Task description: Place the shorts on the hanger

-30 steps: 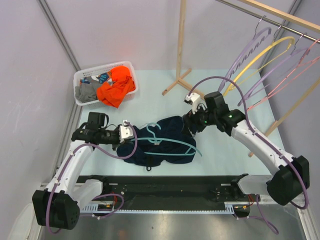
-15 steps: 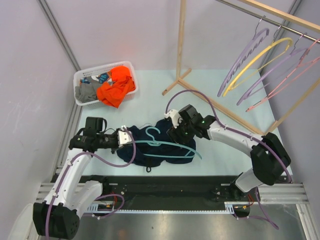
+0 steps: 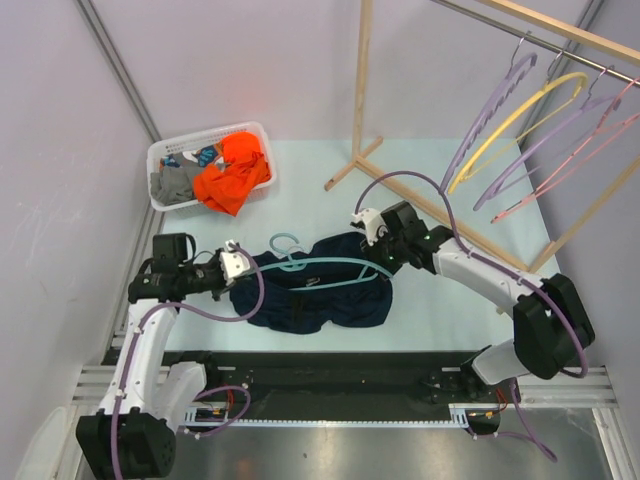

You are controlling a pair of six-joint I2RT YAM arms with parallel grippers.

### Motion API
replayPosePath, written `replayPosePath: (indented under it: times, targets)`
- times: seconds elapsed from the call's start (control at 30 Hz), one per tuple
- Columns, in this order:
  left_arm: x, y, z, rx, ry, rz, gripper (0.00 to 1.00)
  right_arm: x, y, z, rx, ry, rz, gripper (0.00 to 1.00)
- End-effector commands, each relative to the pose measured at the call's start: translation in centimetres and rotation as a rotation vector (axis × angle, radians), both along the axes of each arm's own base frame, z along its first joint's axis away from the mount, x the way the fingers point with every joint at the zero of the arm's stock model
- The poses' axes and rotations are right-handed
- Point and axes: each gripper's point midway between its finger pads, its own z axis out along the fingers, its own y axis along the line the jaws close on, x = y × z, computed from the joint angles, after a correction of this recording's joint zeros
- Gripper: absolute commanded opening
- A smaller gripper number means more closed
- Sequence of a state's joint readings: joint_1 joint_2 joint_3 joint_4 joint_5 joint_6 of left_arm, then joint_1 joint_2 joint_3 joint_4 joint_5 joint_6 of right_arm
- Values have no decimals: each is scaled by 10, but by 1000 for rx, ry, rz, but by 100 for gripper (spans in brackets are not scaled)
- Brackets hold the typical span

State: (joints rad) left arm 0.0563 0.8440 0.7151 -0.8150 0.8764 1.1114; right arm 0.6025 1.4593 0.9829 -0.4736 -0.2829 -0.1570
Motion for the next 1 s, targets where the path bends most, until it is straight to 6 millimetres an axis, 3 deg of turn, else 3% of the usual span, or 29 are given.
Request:
replayPosePath:
  times: [0.0,0.2,0.4,0.6,0.8,0.83,0.93,0.97]
  targets:
    - [24,34,7,119,-106,84,0,0,-46,2,-85,-1,-65,0]
    - [37,67,-2,234,-112,117,0,3,-73,10,-98,-13,-102,0]
    - [48,87,-12,326,-94,137,0,1,-83,20,-95,-34,-101,0]
    - [50,96,-15,408,-113,117,0,-3,-69,32,-56,-68,-74,0]
    - [47,77,-8,394,-118,95,0,-3,-30,48,-22,-134,-14,1]
    - [44,74,-9,387,-111,97,0,-2,-25,50,-16,-139,-11,3]
    - [40,63,-5,355,-111,93,0,3,-16,64,4,-155,1,30]
    - [39,60,-3,336,-108,85,0,4,-15,68,7,-165,11,44]
